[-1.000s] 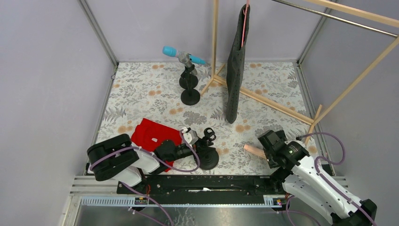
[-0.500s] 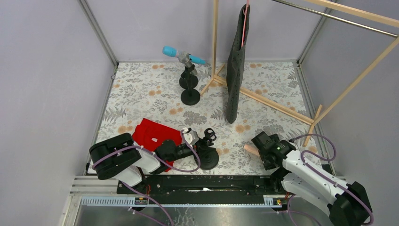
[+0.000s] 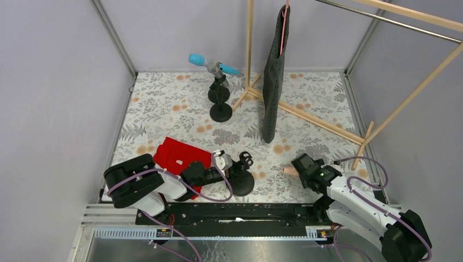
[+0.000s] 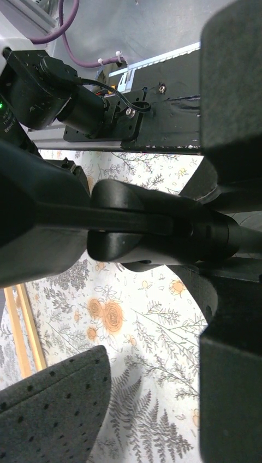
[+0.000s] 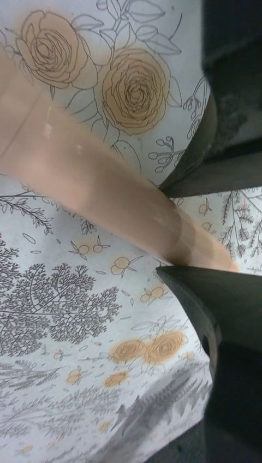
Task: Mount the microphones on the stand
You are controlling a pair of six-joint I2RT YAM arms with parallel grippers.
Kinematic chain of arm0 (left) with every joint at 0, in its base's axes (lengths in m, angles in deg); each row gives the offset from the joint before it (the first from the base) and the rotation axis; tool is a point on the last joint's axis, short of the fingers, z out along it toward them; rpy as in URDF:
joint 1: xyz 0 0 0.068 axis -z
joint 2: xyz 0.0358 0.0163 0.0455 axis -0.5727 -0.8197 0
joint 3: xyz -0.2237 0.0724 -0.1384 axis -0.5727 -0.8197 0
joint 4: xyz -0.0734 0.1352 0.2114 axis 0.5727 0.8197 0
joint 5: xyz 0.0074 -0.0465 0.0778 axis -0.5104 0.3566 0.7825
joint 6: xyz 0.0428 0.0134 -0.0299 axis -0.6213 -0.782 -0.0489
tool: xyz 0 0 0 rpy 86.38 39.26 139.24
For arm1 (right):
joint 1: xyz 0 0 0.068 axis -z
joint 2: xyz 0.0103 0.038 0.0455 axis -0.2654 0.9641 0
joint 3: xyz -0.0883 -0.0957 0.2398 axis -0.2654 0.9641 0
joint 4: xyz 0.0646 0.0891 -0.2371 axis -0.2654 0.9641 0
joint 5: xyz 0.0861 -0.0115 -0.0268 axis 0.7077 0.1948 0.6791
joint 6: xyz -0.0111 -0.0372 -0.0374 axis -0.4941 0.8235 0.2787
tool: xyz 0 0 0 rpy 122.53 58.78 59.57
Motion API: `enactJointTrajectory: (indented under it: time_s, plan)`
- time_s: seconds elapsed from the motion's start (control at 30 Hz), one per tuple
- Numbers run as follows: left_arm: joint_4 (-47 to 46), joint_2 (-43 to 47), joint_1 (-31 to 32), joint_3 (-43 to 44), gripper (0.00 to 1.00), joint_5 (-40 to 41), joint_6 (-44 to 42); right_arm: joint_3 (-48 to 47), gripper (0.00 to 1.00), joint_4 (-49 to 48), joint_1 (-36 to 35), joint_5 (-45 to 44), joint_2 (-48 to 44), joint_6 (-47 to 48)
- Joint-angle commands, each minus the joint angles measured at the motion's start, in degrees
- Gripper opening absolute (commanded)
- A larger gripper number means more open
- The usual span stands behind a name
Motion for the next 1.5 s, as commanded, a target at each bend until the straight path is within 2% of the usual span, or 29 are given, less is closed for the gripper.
enactJointTrajectory:
  time_s: [0.0,0.13,0.23,0.33,0.43,0.57,0.67,0.7,0.77,0.83,1.0,1.13,1.47]
  plan:
    - [-7.0,-0.1,0.2,3.6,0.00,-3.1,-2.6,2.6,0.46,0.2,0.5,-2.1,-1.8,1.5]
    - [-8.2,-0.9,0.2,3.6,0.00,-2.9,-2.3,2.4,0.32,-5.9,0.4,-2.0,-5.6,15.1]
    - [-8.9,-1.1,0.2,3.2,0.00,-2.6,-2.3,3.0,0.29,-15.3,0.4,3.8,-7.6,31.9]
    - [-8.8,-0.5,0.2,2.4,0.00,-2.2,-2.9,3.0,0.28,-20.0,0.4,10.1,-7.4,39.9]
    - [-8.2,0.7,0.1,1.4,0.00,-1.1,-3.5,1.7,0.34,-22.1,0.4,15.8,-4.1,46.4]
    - [-5.6,2.7,0.1,0.8,0.00,-0.6,-4.8,-2.7,0.33,-20.2,0.4,22.5,5.0,53.8]
    - [-3.3,4.0,0.2,0.9,0.00,-0.6,-6.0,-6.4,0.28,-17.7,0.4,26.6,12.1,57.7]
    - [-2.7,4.4,0.1,1.0,0.00,-0.5,-6.3,-7.5,0.30,-16.9,0.4,26.8,13.4,58.5]
    - [-1.7,5.1,0.1,1.0,0.00,-0.4,-6.8,-9.1,0.50,-15.2,0.4,26.1,14.7,59.8]
    - [-1.1,5.5,0.1,1.1,0.00,-0.4,-7.0,-9.7,0.66,-14.0,0.4,23.4,14.1,60.2]
    - [-1.2,5.1,0.1,1.1,0.00,-0.6,-6.5,-11.3,0.84,-13.6,0.4,15.2,12.4,60.4]
    - [-2.6,4.0,0.2,0.9,0.00,-1.2,-5.4,-14.3,0.87,-13.4,0.7,11.4,15.4,61.2]
    - [-6.0,2.0,0.2,0.5,0.00,-1.2,-2.4,-17.3,0.87,-17.8,3.1,9.4,23.0,57.2]
